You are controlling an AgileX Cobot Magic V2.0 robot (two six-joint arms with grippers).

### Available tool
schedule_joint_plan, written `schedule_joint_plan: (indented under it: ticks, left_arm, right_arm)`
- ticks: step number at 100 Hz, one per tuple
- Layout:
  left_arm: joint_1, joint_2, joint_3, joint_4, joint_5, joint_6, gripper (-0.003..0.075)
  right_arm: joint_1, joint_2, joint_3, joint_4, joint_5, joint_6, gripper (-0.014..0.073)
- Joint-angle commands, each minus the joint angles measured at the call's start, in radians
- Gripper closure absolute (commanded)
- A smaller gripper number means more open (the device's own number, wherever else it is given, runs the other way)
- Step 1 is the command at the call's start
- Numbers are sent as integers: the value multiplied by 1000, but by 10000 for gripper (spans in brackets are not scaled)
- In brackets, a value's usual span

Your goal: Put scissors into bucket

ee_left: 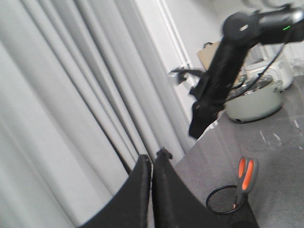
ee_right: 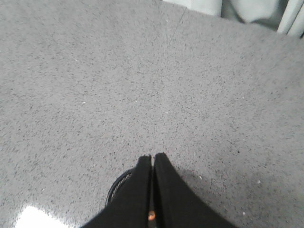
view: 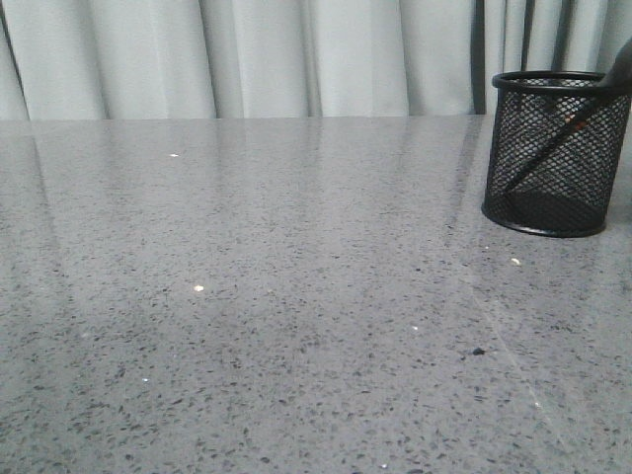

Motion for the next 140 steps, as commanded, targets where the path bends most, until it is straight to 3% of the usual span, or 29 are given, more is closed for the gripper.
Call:
schedule_joint_plan:
  ticks: [1, 29, 47, 72, 140]
  left_arm:
    - [-1, -60, 100, 10, -166, -43, 740]
    - [-1, -168, 468, -132, -440, -43, 740]
    - [-1, -168, 585, -139, -534, -43, 740]
    - [-1, -168, 626, -139, -534, -43, 740]
    - [-1, -168, 628, -139, -523, -43, 740]
  right_arm:
    - [-4, -144, 89, 5, -119, -30, 638]
    - [-4, -706, 799, 0, -693, -82, 638]
    - [-4, -1016, 1119, -79, -901, -82, 638]
    - [-4, -1185, 1203, -79, -1008, -82, 638]
    - [-4, -1196, 1203, -79, -1011, -82, 638]
